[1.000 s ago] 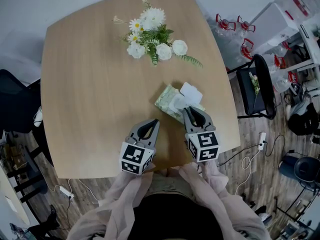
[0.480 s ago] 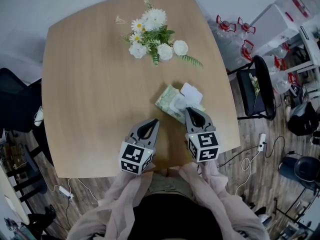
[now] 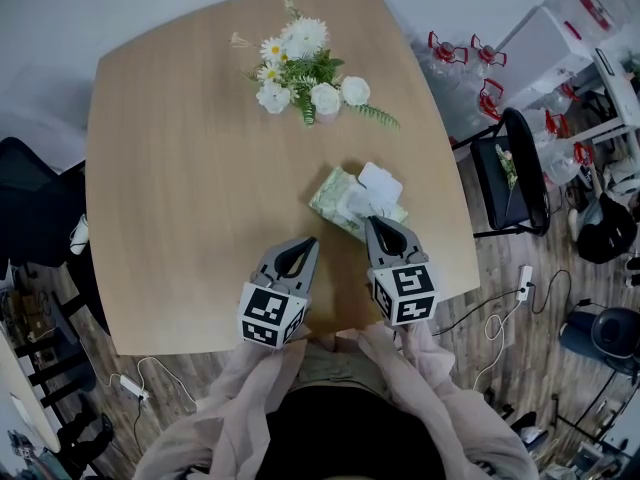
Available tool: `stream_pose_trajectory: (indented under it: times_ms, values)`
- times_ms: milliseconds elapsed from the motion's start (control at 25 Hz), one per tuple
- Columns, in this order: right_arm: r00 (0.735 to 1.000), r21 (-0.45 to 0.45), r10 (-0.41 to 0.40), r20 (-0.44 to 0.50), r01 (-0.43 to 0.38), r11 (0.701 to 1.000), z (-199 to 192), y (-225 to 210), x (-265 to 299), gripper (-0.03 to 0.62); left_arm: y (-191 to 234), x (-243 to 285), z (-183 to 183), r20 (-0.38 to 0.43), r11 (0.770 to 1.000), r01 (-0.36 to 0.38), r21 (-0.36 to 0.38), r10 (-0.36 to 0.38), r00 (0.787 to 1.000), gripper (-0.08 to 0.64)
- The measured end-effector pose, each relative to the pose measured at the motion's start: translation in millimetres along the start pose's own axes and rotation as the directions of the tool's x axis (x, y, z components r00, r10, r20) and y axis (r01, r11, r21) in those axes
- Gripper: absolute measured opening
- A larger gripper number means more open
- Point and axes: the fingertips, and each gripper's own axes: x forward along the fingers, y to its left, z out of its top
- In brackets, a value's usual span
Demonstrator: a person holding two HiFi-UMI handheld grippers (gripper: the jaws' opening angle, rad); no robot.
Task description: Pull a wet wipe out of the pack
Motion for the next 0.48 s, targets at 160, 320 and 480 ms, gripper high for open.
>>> stream_pose_trajectory:
  times_ms: [160, 320, 480]
  values:
    - [1.000, -0.004, 0.015, 0.006, -0.015, 1.000, -1, 8, -3, 0.014, 0, -4, 0, 0.000, 1.000, -0.002, 0.012, 0.002, 1.000, 0.011]
    - [0.999, 0.011, 0.031, 0.008, -0.031, 0.999, -4, 15, -7, 0.014, -2, -8, 0, 0.005, 1.000, -0.003, 0.021, 0.003, 1.000, 0.011]
    - [0.999, 0.017, 0.035, 0.008, -0.035, 0.999, -7, 19, -11, 0.014, -3, -12, -1, 0.006, 1.000, -0.006, 0.026, 0.005, 1.000, 0.011]
